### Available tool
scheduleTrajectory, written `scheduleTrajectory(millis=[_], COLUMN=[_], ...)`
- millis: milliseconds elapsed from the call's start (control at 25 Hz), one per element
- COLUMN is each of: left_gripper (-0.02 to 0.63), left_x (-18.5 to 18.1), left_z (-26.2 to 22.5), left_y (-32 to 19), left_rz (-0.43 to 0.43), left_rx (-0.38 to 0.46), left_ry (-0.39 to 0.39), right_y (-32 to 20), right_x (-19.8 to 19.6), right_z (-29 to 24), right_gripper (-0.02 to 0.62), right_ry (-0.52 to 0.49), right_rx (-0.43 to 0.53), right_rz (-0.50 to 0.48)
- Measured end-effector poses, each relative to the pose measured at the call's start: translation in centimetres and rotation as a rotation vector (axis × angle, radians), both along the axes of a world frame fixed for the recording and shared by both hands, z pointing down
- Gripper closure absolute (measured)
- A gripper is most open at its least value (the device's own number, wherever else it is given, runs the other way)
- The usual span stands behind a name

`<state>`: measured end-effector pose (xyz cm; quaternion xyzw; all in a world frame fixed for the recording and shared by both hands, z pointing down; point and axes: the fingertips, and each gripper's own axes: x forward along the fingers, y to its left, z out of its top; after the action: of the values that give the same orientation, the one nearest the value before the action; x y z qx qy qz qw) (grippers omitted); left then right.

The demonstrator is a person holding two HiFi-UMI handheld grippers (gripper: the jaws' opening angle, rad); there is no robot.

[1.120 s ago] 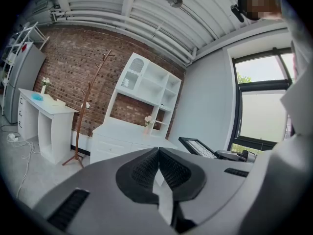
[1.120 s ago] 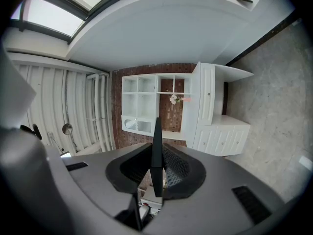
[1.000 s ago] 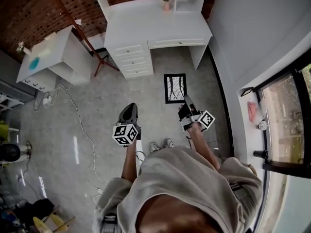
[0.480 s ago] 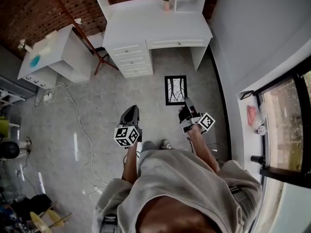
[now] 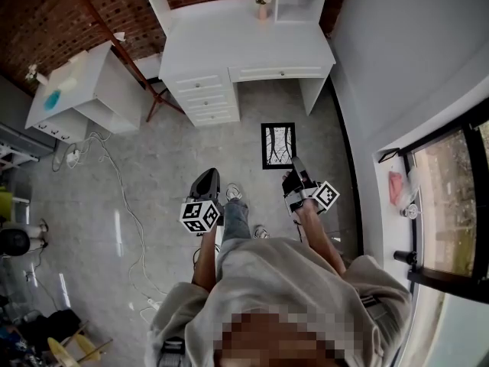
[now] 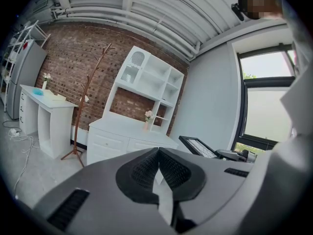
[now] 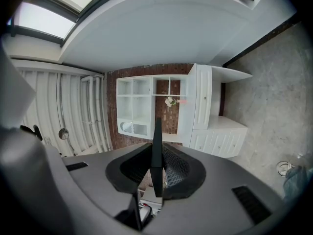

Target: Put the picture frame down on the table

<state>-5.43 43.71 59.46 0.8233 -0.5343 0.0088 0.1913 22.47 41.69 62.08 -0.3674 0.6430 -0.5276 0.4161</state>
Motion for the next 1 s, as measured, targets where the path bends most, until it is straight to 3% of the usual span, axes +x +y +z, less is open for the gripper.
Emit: scheduleTrajectory(millis=[360,1000], left_gripper=[0.591,0.591], left_x=[-1.3,-7.8], left_z=[0.8,-0.6], left_y=[-8.2,-27.6], left_rz=[0.028,0.073], left_rx=[0.010,0.016], left_ry=[0.027,0.049], right_y=[-7.4,-25.5], right_x=[-1.3,-7.5], right_z=[-0.1,-2.0], right_gripper=[0.509,0.509], right_ry=[0.014,0.054], right_rx=[0.010,0.018], right_rz=[0.027,0.064])
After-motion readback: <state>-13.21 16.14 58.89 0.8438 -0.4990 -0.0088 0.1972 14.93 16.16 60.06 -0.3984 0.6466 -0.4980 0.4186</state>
